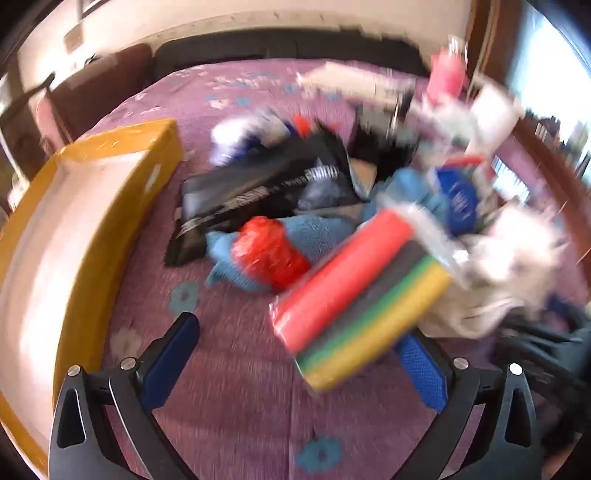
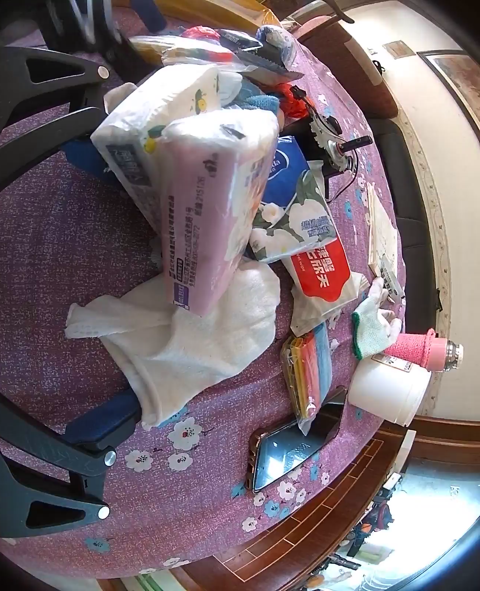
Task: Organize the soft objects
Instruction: 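Grasp the bagged colored sponges with left tool while right tool reaches the pink tissue pack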
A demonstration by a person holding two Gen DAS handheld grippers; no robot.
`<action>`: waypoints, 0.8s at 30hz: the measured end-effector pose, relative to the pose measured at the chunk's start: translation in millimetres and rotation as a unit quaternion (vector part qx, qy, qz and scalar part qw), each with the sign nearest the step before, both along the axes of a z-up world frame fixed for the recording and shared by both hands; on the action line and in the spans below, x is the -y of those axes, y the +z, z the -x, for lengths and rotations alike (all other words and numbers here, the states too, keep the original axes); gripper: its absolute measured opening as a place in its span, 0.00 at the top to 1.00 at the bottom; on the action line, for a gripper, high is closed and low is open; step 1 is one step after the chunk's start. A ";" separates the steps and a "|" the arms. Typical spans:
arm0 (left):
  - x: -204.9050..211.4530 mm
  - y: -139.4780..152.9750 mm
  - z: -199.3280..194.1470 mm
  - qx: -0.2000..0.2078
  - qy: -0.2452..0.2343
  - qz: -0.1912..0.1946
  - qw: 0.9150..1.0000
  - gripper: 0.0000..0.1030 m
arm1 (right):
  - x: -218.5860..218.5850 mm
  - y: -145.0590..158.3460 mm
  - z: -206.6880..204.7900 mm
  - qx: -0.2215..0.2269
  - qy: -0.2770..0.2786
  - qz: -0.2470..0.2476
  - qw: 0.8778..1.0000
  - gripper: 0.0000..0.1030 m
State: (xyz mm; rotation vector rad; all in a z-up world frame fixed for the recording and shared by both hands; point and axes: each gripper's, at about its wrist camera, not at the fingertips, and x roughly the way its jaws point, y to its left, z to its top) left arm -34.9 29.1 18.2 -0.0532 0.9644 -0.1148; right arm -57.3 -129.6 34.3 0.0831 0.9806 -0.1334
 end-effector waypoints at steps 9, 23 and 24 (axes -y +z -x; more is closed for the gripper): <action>-27.1 19.5 70.9 -0.006 -0.060 0.057 0.997 0.39 | 3.0 5.5 32.5 -0.025 0.050 -0.004 0.998 0.01; -35.5 80.7 107.8 0.151 -0.092 0.010 0.984 0.00 | 40.4 97.1 112.6 0.136 -0.005 0.006 0.991 0.01; -32.7 74.8 101.5 0.144 -0.102 -0.004 0.984 0.00 | 42.6 91.7 109.2 0.135 -0.012 0.020 0.991 0.01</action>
